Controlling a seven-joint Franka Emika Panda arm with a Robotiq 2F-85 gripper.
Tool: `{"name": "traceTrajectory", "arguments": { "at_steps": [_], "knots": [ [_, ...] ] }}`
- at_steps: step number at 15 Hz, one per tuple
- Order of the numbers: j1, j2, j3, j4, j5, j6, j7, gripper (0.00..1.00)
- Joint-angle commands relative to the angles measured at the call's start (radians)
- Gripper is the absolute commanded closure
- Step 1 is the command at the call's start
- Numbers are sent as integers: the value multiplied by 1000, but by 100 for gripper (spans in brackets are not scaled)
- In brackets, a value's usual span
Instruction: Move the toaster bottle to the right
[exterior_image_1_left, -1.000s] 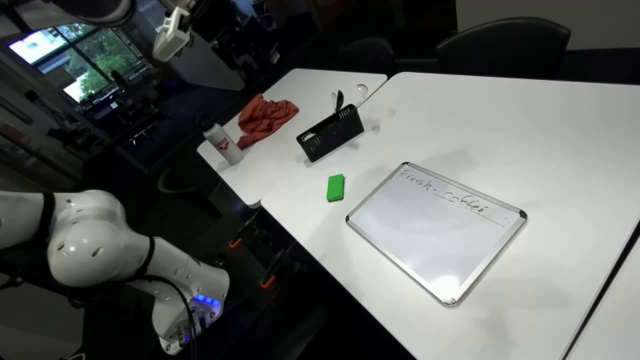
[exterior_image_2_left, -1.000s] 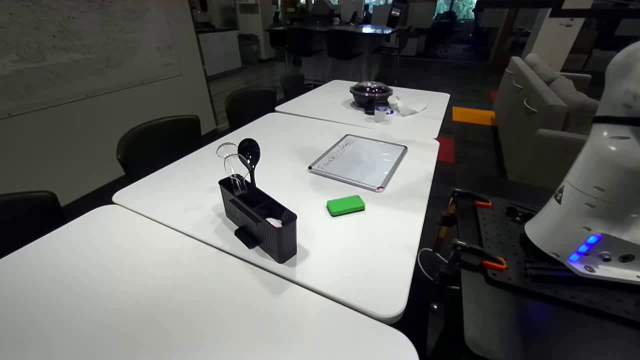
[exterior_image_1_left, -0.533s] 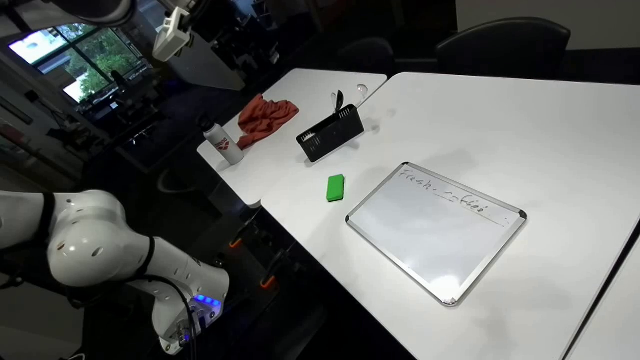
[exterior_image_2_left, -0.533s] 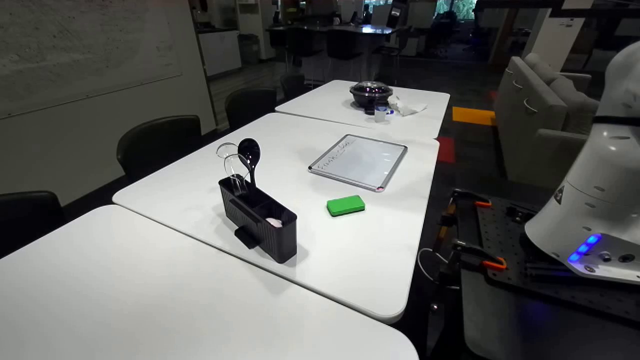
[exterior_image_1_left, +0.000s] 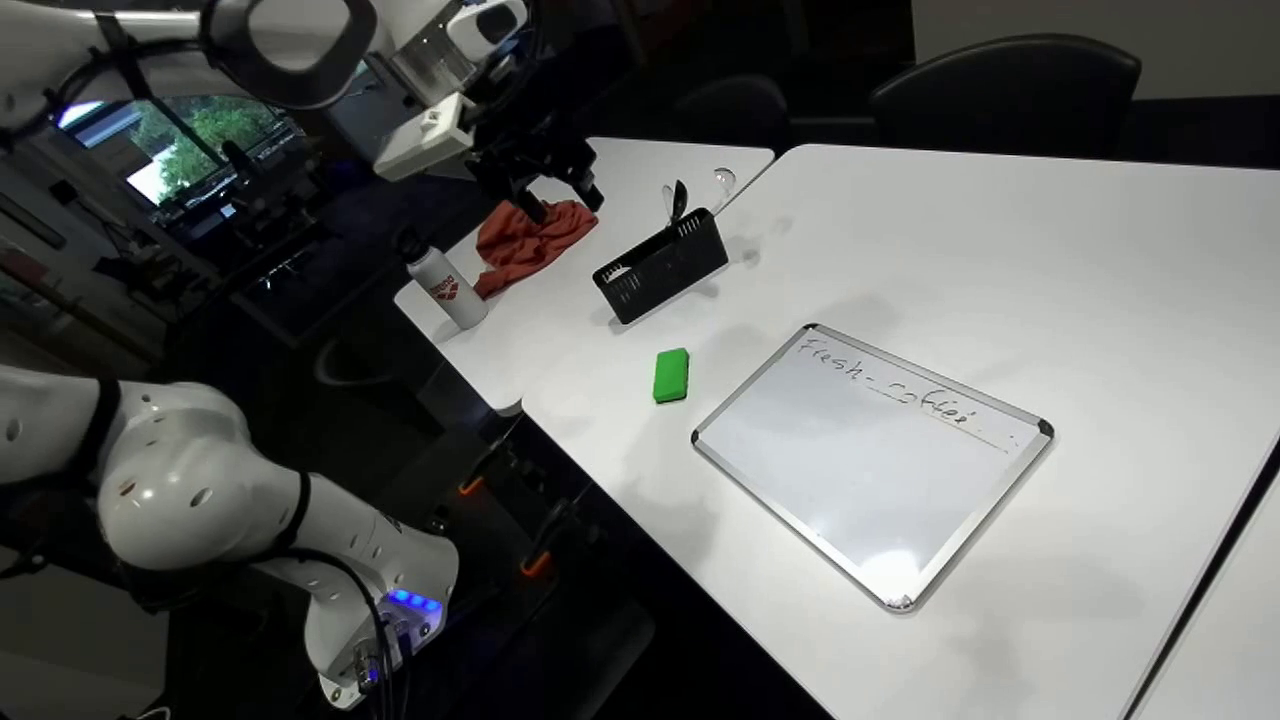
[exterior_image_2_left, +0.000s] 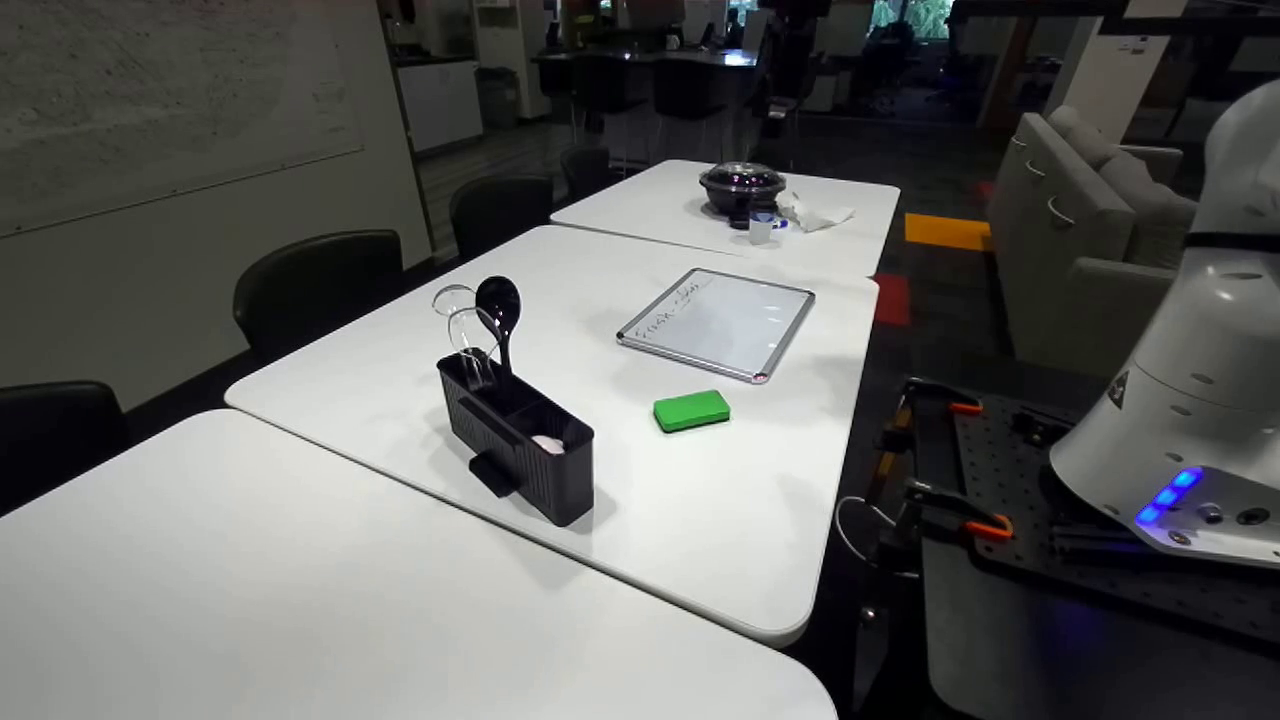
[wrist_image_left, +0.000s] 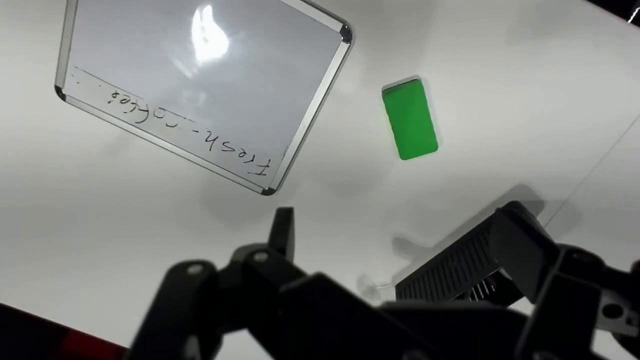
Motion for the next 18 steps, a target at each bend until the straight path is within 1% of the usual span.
{"name": "traceTrajectory", "arguments": {
  "at_steps": [1, 4, 5, 6, 7, 9, 12, 13, 14, 15, 16, 18],
  "knots": [
    [27, 174, 0, -71, 24, 174, -95, 0],
    [24, 357, 41, -107, 4, 308, -85, 0],
    [10, 401, 61, -113, -39, 350, -40, 0],
    [-6, 420, 73, -114, -112, 369, 19, 0],
    [-8, 368, 74, -123, -42, 326, -44, 0],
    [-15, 432, 90, -120, -90, 365, 3, 0],
    [-19, 440, 90, -112, -95, 368, 9, 0],
    [-21, 469, 98, -110, -87, 409, -50, 0],
    [-25, 491, 108, -110, -63, 441, -86, 0],
    [-29, 519, 118, -112, -65, 489, -116, 0],
    [-33, 546, 127, -116, -72, 545, -145, 0],
    [-40, 607, 139, -127, -123, 684, -150, 0]
  ]
}}
